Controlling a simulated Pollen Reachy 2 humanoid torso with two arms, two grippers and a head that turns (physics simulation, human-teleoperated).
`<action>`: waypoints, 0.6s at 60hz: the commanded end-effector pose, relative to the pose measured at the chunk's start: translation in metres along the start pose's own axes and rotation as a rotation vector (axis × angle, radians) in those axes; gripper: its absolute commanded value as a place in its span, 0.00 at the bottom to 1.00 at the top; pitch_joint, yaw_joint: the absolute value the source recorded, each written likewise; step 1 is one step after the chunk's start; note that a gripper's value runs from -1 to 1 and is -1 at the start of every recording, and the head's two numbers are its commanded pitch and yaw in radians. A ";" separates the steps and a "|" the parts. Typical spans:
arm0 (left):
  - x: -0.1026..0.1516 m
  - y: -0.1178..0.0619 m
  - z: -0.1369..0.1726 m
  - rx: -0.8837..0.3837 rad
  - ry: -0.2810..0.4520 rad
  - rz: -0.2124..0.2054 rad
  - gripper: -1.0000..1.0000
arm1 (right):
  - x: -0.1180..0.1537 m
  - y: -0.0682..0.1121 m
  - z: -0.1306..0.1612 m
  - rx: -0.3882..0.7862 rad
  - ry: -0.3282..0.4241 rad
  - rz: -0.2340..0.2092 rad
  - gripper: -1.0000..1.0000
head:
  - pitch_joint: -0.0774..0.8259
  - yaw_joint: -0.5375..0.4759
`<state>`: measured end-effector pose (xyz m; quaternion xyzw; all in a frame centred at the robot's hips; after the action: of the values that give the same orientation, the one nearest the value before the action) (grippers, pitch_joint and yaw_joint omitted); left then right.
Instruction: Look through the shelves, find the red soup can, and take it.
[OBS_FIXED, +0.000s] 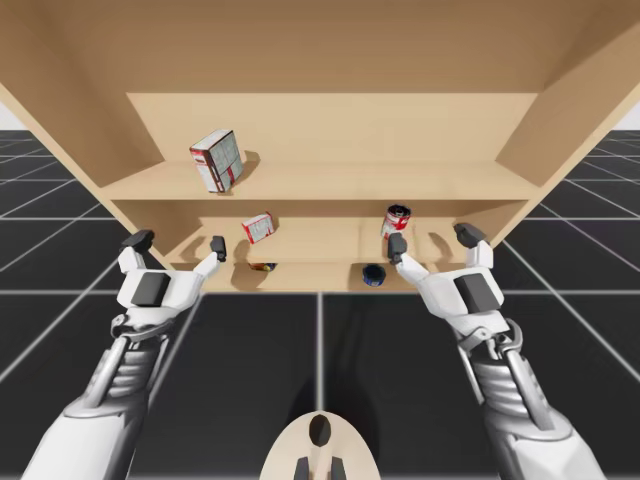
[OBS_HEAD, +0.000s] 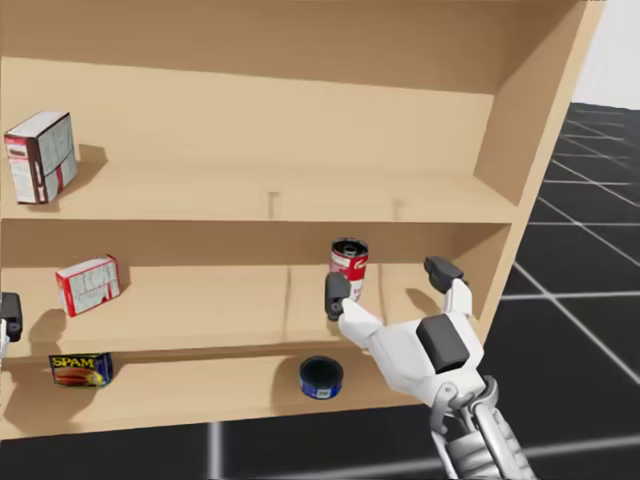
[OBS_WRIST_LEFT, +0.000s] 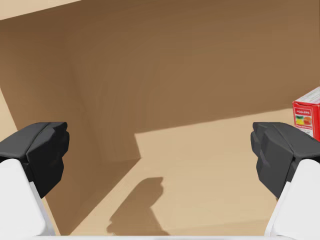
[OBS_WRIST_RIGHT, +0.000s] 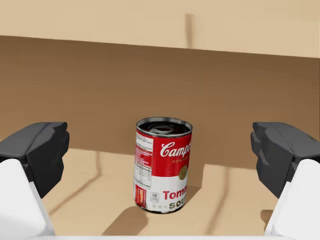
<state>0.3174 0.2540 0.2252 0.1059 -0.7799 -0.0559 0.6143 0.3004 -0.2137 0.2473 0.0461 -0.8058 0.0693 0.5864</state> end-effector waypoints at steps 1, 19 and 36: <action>0.000 -0.001 0.000 0.000 -0.001 -0.004 0.00 | -0.001 0.001 -0.001 -0.001 0.000 0.000 0.00 | 0.49 0.25; 0.001 -0.002 0.000 -0.001 0.002 0.005 0.00 | 0.004 0.007 0.000 0.019 0.020 -0.040 0.00 | 0.50 0.24; 0.000 -0.004 0.000 -0.012 0.008 0.017 0.00 | 0.007 0.022 -0.016 0.056 0.143 -0.054 0.00 | 0.50 0.24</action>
<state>0.3180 0.2513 0.2248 0.0998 -0.7787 -0.0550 0.6170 0.3026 -0.2009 0.2569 0.0662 -0.7763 0.0779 0.6221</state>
